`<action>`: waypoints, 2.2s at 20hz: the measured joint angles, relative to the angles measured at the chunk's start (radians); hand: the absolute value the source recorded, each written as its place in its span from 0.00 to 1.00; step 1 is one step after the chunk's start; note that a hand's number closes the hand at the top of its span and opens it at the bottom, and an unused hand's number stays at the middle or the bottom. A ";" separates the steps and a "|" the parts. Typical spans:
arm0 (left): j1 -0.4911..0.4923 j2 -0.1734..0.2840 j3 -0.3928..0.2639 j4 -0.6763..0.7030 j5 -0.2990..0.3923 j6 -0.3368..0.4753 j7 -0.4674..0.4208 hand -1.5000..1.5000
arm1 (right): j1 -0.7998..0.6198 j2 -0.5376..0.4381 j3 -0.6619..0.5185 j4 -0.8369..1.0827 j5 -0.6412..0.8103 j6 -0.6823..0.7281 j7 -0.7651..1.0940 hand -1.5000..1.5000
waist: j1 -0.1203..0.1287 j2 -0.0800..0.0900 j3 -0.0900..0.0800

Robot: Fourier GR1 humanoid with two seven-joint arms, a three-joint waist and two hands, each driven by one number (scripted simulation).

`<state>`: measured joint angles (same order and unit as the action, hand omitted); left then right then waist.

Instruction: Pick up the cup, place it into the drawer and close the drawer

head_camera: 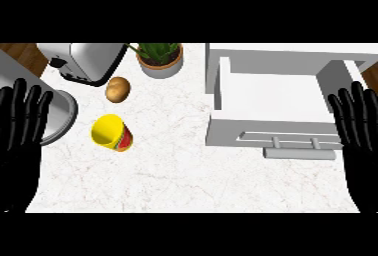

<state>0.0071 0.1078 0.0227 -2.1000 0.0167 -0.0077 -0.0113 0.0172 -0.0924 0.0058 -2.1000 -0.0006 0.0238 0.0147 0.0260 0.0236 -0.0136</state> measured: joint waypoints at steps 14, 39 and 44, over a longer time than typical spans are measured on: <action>-0.007 0.160 0.056 0.205 0.564 -0.430 0.072 0.00 | -0.007 -0.044 -0.015 0.017 0.026 0.035 0.012 0.00 | -0.029 -0.021 0.012; -0.215 0.214 0.193 1.099 0.132 -0.550 -0.427 0.00 | -0.084 -0.043 -0.064 0.121 0.031 0.076 -0.020 0.00 | -0.034 -0.021 0.013; -0.312 0.220 0.191 1.350 0.031 -0.504 -0.580 0.00 | -0.075 -0.047 -0.079 0.118 0.015 0.093 -0.027 0.00 | -0.037 -0.021 0.013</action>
<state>-0.3052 0.3273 0.2133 -0.7496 0.0478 -0.5122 -0.5912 -0.0577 -0.1393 -0.0732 -1.9815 0.0149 0.1171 -0.0120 -0.0113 0.0029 -0.0010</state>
